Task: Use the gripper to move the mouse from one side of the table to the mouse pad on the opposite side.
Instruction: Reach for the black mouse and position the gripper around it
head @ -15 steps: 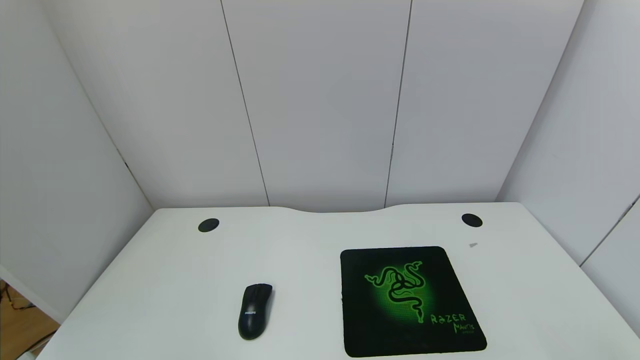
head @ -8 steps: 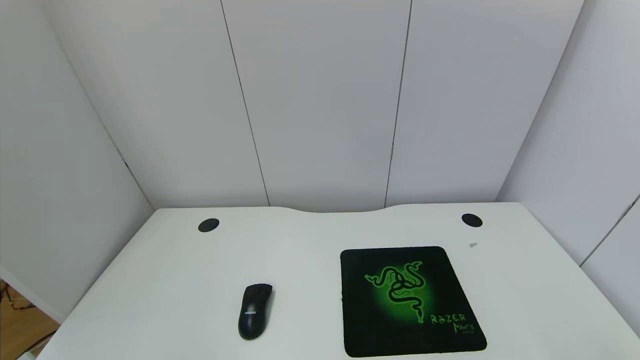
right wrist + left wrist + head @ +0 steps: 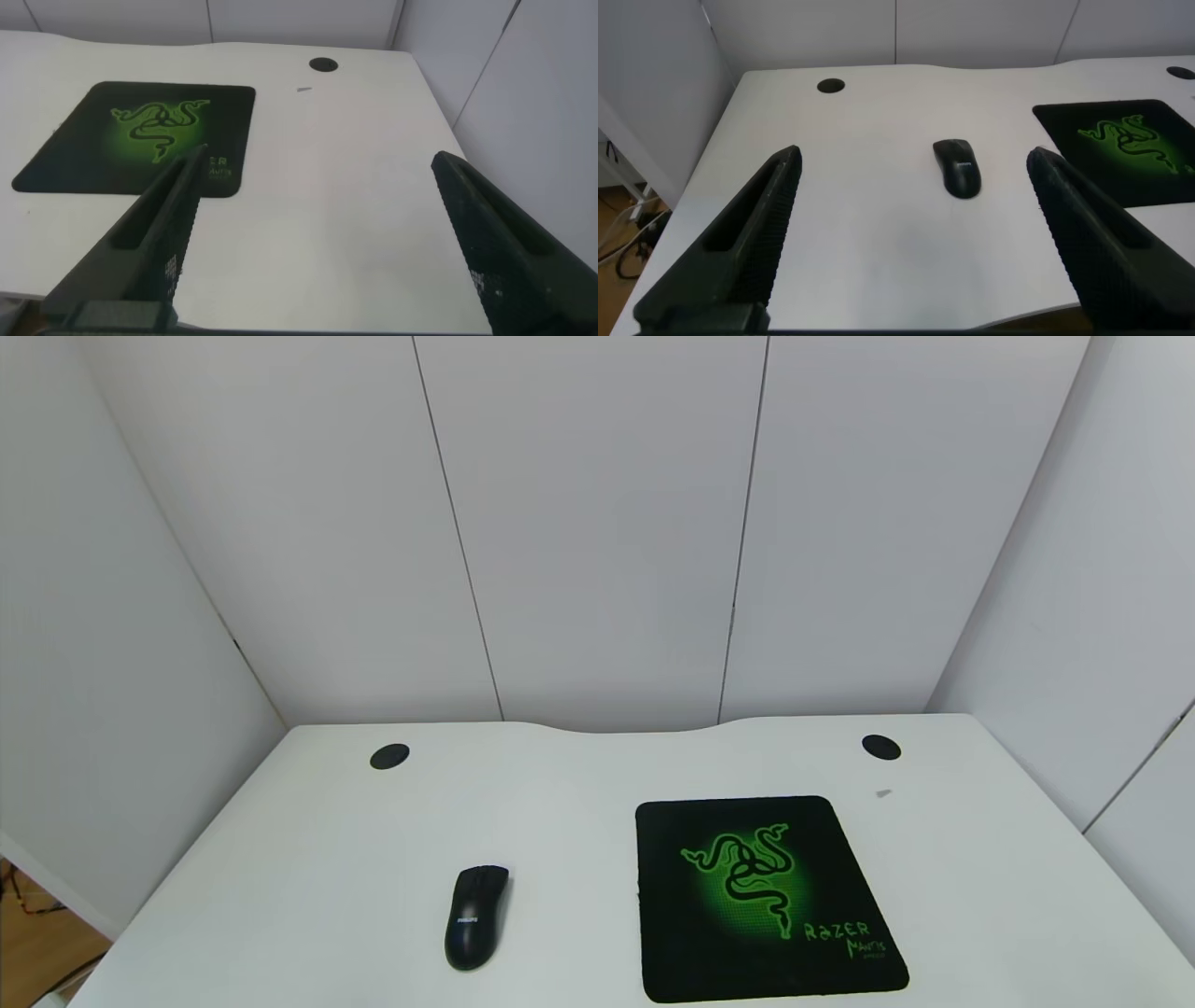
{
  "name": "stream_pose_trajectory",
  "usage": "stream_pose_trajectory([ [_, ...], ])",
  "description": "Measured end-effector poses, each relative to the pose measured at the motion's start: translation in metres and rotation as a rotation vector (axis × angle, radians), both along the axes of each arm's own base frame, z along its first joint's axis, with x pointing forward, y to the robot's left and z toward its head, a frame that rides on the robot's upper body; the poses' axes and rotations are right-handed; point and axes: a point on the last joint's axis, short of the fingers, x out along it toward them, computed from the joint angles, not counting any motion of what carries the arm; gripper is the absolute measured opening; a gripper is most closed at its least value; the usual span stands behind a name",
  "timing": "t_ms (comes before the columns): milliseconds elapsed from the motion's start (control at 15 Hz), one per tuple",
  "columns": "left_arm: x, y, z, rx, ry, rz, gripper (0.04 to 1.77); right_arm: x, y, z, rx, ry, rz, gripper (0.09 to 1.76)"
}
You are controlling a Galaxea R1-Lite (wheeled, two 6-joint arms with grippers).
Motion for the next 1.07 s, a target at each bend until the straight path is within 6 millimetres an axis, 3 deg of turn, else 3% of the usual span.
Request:
stream_pose_trajectory([
  [467,0.030,0.000,0.072,-0.006,0.131,-0.022,1.72,0.000,0.000,0.000,0.000,0.000,0.000,1.71],
  [1067,0.115,-0.003,0.130,-0.014,0.479,-0.044,1.72,0.000,0.000,0.000,0.000,0.000,0.000,1.71],
])
